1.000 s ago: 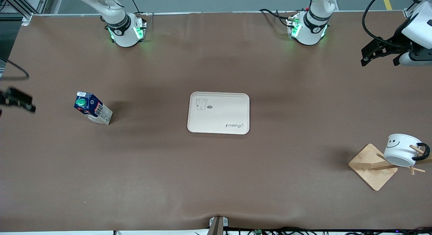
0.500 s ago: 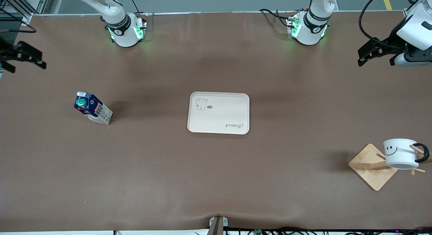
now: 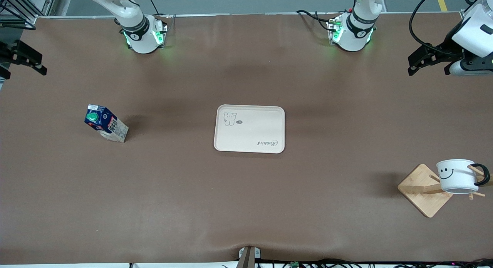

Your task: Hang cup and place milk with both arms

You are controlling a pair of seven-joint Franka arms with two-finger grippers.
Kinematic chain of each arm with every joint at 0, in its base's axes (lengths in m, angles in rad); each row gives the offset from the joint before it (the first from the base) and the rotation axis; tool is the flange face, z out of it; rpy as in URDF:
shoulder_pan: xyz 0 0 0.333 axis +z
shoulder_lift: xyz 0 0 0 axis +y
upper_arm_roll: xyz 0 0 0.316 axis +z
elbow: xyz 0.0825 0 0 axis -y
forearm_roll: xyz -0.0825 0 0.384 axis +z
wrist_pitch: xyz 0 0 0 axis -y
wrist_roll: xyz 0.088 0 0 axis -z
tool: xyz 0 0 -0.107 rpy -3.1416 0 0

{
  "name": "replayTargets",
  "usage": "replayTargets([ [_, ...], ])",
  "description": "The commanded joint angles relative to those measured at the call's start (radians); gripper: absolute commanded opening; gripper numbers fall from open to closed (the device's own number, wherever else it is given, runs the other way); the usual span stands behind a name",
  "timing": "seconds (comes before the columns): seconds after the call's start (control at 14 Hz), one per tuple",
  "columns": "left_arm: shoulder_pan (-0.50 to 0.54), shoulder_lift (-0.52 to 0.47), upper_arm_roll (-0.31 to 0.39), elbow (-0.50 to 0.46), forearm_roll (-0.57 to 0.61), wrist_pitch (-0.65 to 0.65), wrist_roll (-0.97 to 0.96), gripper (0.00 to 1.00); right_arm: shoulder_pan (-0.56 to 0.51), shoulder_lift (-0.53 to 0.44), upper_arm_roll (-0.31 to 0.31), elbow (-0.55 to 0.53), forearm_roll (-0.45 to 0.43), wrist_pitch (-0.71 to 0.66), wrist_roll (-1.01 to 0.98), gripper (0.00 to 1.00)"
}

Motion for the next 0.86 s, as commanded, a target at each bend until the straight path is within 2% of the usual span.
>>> replayTargets([
  [0.0, 0.001, 0.009, -0.002, 0.011, -0.017, -0.011, 0.003, 1.00, -0.030, 0.021, 0.007, 0.028, 0.009, 0.012, -0.003, 1.00],
  [0.79, -0.002, 0.013, -0.002, 0.035, -0.015, -0.032, -0.007, 1.00, -0.020, 0.032, 0.011, 0.040, 0.007, 0.000, -0.001, 1.00],
])
